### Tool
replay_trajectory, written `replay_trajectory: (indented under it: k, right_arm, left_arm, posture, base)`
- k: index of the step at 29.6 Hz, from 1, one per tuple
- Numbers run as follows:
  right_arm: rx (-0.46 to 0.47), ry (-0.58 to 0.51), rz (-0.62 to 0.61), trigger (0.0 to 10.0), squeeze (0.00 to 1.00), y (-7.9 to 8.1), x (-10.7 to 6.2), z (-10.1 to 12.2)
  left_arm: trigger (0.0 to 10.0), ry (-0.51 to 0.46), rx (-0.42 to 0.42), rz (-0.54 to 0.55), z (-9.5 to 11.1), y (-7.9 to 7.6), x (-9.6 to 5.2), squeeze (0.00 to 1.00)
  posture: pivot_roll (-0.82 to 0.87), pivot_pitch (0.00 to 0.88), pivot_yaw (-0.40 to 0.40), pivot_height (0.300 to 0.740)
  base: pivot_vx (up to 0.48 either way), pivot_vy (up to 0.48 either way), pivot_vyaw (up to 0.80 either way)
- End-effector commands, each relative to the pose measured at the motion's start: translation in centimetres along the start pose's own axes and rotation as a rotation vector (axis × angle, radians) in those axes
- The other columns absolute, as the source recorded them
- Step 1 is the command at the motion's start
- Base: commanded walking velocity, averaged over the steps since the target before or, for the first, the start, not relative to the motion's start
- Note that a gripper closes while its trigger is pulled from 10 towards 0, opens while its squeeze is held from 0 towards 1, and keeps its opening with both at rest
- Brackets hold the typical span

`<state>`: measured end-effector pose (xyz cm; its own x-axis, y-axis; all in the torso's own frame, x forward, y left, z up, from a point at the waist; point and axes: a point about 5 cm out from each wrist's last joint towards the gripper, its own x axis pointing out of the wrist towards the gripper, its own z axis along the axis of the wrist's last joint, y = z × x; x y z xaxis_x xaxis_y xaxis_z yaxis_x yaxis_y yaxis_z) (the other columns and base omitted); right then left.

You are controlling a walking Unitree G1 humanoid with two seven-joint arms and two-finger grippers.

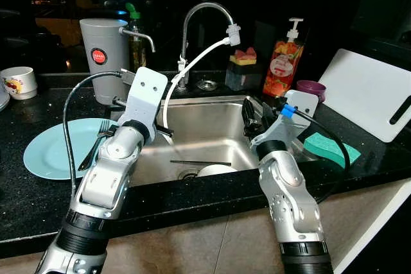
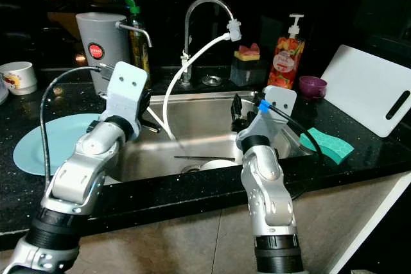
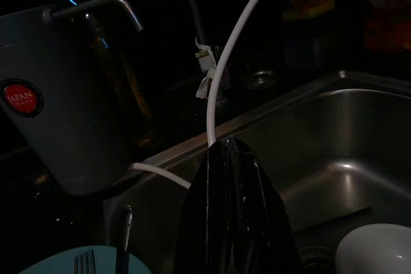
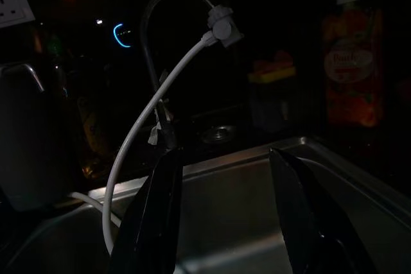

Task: Kitchen organization

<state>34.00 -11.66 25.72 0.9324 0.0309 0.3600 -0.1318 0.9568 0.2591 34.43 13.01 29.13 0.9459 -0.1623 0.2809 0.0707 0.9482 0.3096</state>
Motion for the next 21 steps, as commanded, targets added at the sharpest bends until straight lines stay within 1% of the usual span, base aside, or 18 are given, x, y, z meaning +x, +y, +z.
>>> replay_trajectory:
  k: [1,3,4,5,6,8,10,12,13,14,15,16,17,18,21]
  right_arm:
    - [0.024,-0.034,0.008,10.0,0.00,0.1,-0.1,0.6]
    - [0.026,-0.035,0.009,10.0,0.00,0.1,-0.2,0.7]
    - [0.028,-0.035,0.012,10.0,0.00,0.1,-0.2,0.7]
    - [0.029,-0.036,0.013,10.0,0.00,0.2,-0.2,0.7]
    - [0.029,-0.036,0.013,10.0,0.00,0.2,-0.2,0.7]
    - [0.030,-0.040,0.012,10.0,0.00,0.2,-0.1,0.8]
    - [0.030,-0.040,0.011,10.0,0.00,0.2,-0.1,0.8]
    - [0.030,-0.040,0.009,10.0,0.00,0.1,-0.2,0.8]
    - [0.027,-0.037,0.005,10.0,0.00,0.1,-0.3,0.7]
    - [0.026,-0.037,0.003,10.0,0.00,0.0,-0.3,0.7]
    - [0.026,-0.037,0.003,10.0,0.00,0.0,-0.3,0.7]
    - [0.025,-0.038,0.000,10.0,0.00,-0.1,-0.4,0.7]
    - [0.025,-0.038,0.000,10.0,0.00,-0.1,-0.4,0.7]
    - [0.025,-0.038,-0.002,10.0,0.00,-0.1,-0.4,0.7]
    - [0.024,-0.036,-0.004,10.0,0.00,-0.1,-0.3,0.7]
  left_arm:
    - [10.0,-0.005,0.016,-0.017,0.1,-0.4,-0.1,0.00]
    - [10.0,-0.010,0.025,-0.017,0.2,-0.5,-0.1,0.00]
    - [10.0,-0.016,0.042,-0.021,0.3,-0.6,-0.2,0.00]
    - [10.0,-0.024,0.062,-0.037,0.4,-1.2,-0.3,0.00]
    - [10.0,-0.024,0.062,-0.037,0.4,-1.2,-0.3,0.00]
    - [10.0,-0.045,0.092,-0.088,0.9,-2.7,-0.4,0.00]
    - [10.0,-0.047,0.097,-0.095,0.9,-2.9,-0.4,0.00]
    - [10.0,-0.041,0.084,-0.096,0.9,-3.0,-0.3,0.00]
    - [10.0,-0.018,0.091,-0.080,0.7,-2.7,-0.1,0.00]
    - [10.0,0.023,0.085,-0.034,0.2,-1.8,0.3,0.83]
    - [10.0,0.023,0.085,-0.034,0.2,-1.8,0.3,0.83]
    - [10.0,0.095,0.061,0.048,-0.7,-0.2,0.7,1.00]
    - [10.0,0.095,0.061,0.048,-0.7,-0.2,0.7,1.00]
    - [10.0,0.123,0.048,0.078,-1.1,0.5,0.9,1.00]
    - [10.0,0.183,0.056,0.188,-1.9,3.2,1.2,1.00]
  posture:
    - [0.13,0.036,-0.087,0.740]
    - [0.12,0.037,-0.089,0.740]
    - [0.12,0.037,-0.089,0.740]
    - [0.11,0.038,-0.088,0.740]
    - [0.11,0.038,-0.088,0.740]
    - [0.11,0.040,-0.081,0.740]
    - [0.11,0.040,-0.081,0.740]
    - [0.11,0.042,-0.078,0.740]
    - [0.10,0.041,-0.075,0.740]
    - [0.10,0.042,-0.073,0.740]
    - [0.10,0.042,-0.073,0.740]
    - [0.10,0.041,-0.072,0.740]
    - [0.10,0.041,-0.072,0.740]
    - [0.10,0.041,-0.072,0.740]
    - [0.10,0.041,-0.073,0.740]
  base:
    - [0.000,0.000,0.00]
    - [0.000,0.000,0.00]
    - [0.000,0.000,0.00]
    - [0.000,0.000,0.00]
    - [0.000,0.000,0.00]
    - [0.000,0.000,0.00]
    - [0.000,0.000,0.00]
    - [0.000,0.000,0.00]
    - [0.000,0.000,0.00]
    - [0.000,0.000,0.00]
    - [0.000,0.000,0.00]
    - [0.000,0.000,0.00]
    - [0.000,0.000,0.00]
    - [0.000,0.000,0.00]
    - [0.000,0.000,0.00]
